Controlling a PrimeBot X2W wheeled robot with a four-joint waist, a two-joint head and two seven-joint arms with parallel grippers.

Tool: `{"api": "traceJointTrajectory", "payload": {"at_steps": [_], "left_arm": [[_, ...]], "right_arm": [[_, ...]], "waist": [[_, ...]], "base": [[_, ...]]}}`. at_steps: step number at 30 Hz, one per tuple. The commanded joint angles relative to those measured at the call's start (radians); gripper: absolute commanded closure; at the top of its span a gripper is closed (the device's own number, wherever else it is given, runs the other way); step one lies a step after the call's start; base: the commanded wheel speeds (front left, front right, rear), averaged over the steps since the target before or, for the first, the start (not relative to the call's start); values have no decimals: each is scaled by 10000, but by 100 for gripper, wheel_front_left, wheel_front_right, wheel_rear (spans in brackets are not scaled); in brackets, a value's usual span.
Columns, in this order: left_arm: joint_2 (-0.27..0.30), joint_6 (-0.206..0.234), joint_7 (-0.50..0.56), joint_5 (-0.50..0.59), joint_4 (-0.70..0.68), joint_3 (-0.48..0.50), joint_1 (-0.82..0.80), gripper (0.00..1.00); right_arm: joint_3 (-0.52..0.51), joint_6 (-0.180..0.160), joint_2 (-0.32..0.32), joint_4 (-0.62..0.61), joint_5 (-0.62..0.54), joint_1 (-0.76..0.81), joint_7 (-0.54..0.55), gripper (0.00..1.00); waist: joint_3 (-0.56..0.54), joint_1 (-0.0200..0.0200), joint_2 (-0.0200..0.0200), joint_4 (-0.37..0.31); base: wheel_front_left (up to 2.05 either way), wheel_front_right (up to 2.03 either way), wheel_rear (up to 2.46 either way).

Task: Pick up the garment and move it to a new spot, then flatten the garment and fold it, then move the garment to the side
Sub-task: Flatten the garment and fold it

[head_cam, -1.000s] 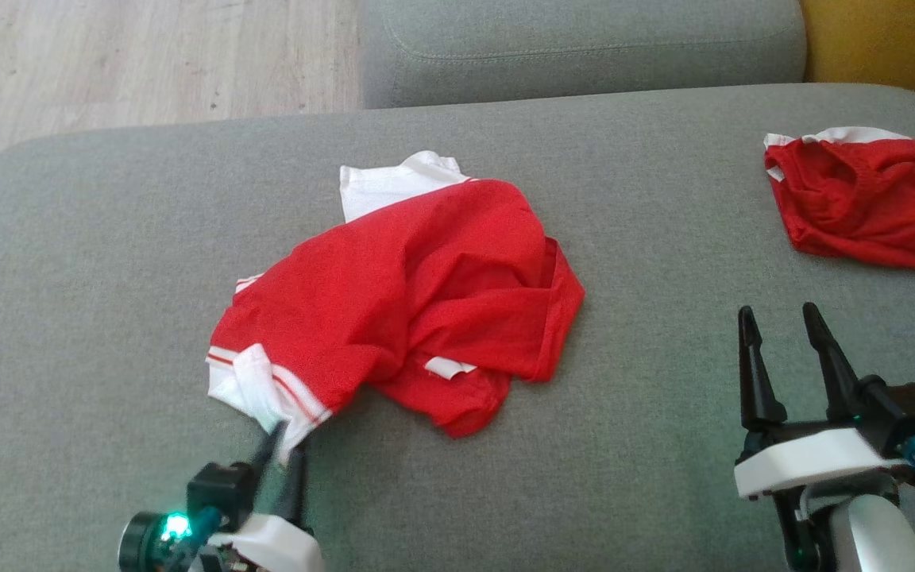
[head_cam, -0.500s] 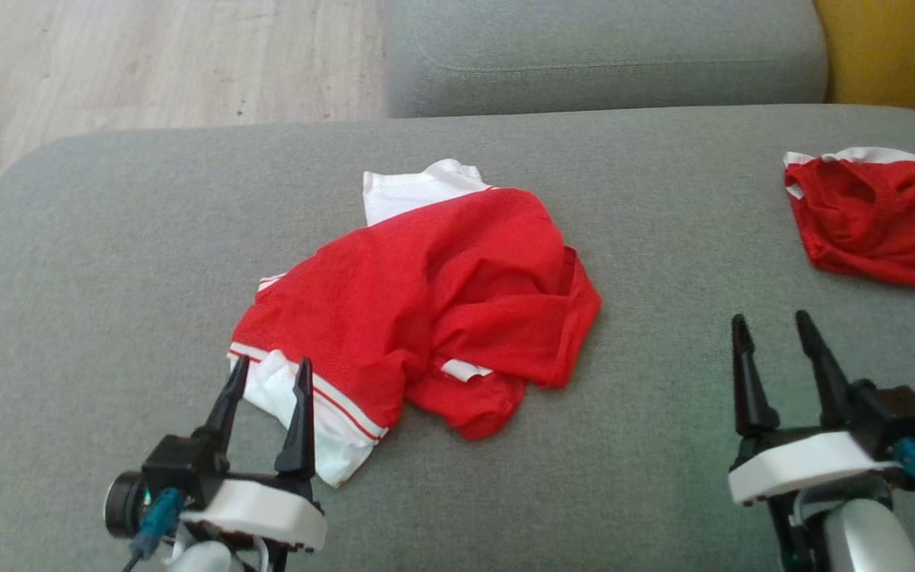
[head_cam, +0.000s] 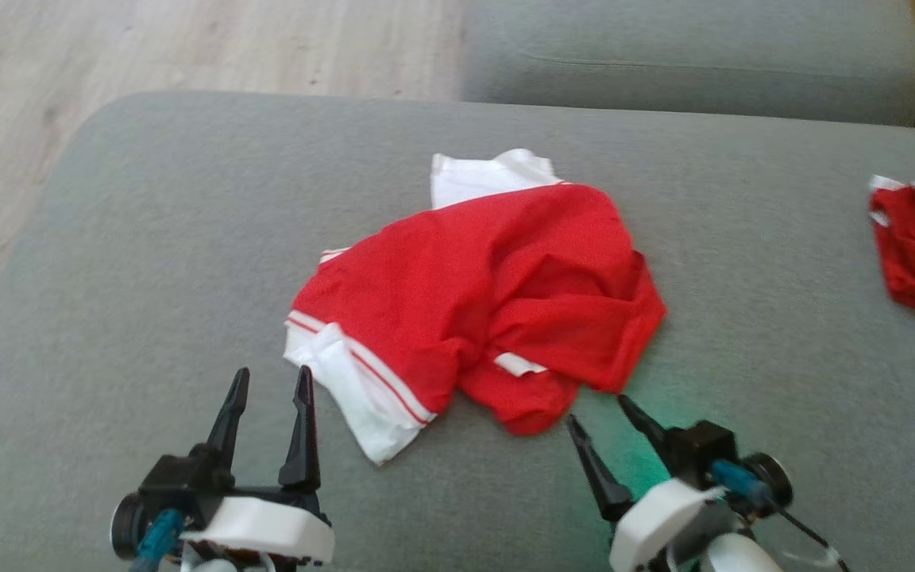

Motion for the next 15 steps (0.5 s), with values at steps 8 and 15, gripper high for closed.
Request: {"api": "traceJointTrajectory", "payload": {"at_steps": [8, 15], "left_arm": [[-22, -53, -191, 110, -219, 569, -272, 0], [-84, -107, -200, 173, -162, 636, -247, 0]], "right_arm": [[959, 65, -45, 1492, 130, -1611, 63, 0], [1152, 65, -45, 2955, 137, -2308, 237, 0]], "waist": [[159, 0, 0, 946], [279, 0, 0, 1201]], "base": [[0, 0, 0], [0, 0, 0]]}}
